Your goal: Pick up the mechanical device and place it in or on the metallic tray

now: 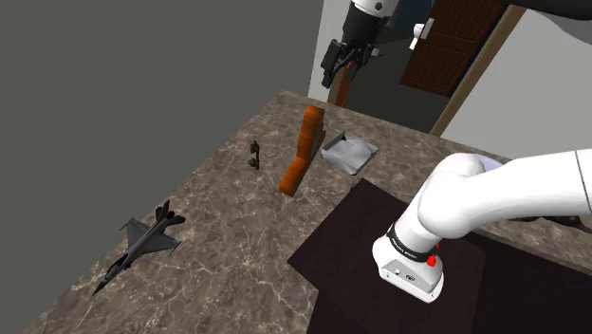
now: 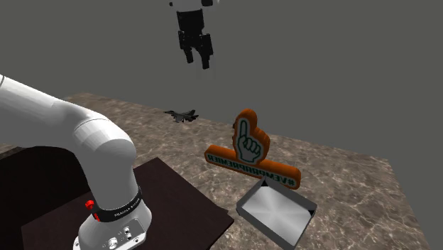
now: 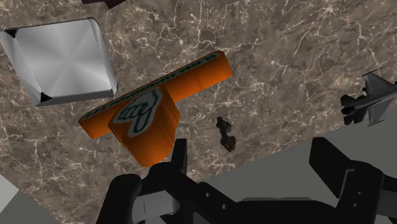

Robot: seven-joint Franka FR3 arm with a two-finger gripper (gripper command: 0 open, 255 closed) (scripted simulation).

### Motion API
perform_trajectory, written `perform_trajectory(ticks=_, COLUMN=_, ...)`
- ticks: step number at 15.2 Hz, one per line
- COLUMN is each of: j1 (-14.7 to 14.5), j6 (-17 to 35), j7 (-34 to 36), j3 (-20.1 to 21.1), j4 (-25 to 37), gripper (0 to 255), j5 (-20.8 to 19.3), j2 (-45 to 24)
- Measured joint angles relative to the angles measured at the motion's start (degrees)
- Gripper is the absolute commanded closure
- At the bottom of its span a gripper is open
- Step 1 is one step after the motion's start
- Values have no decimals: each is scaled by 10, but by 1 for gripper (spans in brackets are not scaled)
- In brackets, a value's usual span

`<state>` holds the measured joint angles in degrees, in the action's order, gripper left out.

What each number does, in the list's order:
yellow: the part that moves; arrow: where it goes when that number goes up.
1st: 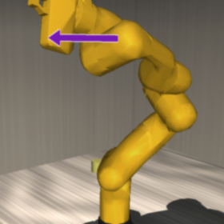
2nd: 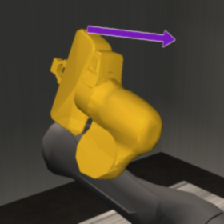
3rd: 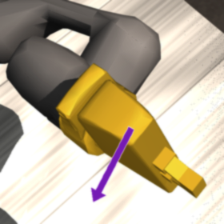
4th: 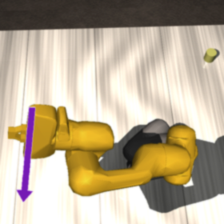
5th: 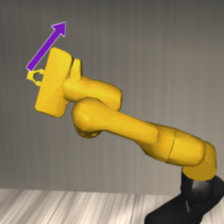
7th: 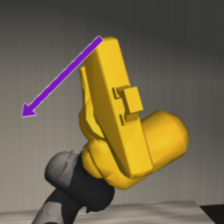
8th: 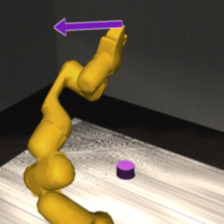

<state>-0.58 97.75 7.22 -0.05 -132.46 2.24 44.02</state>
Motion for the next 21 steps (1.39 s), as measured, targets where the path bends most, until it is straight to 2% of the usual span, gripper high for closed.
perform_trajectory(ticks=3, j1=-1, j6=21, j7=-8, j3=-4, j4=-8, gripper=0, j5=0, j2=-15)
perform_trajectory(ticks=13, j1=-15, j6=196, j7=-61, j3=-23, j4=-46, gripper=0, j5=12, j2=-164)
perform_trajectory(ticks=21, j1=-31, j6=318, j7=-111, j3=-33, j4=-5, gripper=0, j5=40, j2=-337)
